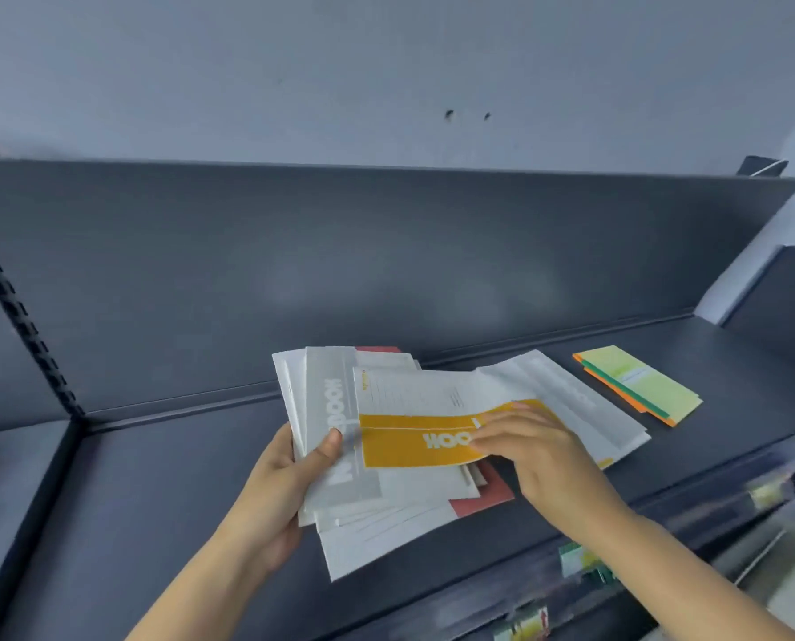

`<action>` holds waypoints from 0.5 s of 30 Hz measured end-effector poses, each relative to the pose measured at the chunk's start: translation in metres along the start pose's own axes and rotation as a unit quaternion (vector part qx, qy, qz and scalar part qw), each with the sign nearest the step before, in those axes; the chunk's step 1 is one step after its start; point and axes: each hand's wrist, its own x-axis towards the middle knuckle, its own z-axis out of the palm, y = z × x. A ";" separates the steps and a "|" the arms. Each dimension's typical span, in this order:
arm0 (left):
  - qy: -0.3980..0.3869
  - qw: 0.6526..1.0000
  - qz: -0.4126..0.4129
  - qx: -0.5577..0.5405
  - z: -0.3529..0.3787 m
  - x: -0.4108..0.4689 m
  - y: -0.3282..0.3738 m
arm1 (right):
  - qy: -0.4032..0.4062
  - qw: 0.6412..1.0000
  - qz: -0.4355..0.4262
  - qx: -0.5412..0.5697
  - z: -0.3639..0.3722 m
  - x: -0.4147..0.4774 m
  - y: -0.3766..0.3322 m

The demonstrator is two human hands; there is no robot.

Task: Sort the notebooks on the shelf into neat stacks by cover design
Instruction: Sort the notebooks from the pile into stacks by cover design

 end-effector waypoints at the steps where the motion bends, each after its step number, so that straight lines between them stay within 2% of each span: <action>1: -0.009 1.000 -0.004 0.004 0.000 0.006 -0.002 | 0.021 1.000 0.007 -0.010 -0.003 -0.002 0.006; 11: -0.073 0.995 -0.058 0.019 0.044 0.048 -0.025 | 0.111 0.992 0.013 -0.061 -0.029 -0.027 0.034; 15: -0.094 0.994 -0.043 0.029 0.078 0.054 -0.030 | 0.140 0.984 0.102 -0.051 -0.048 -0.036 0.070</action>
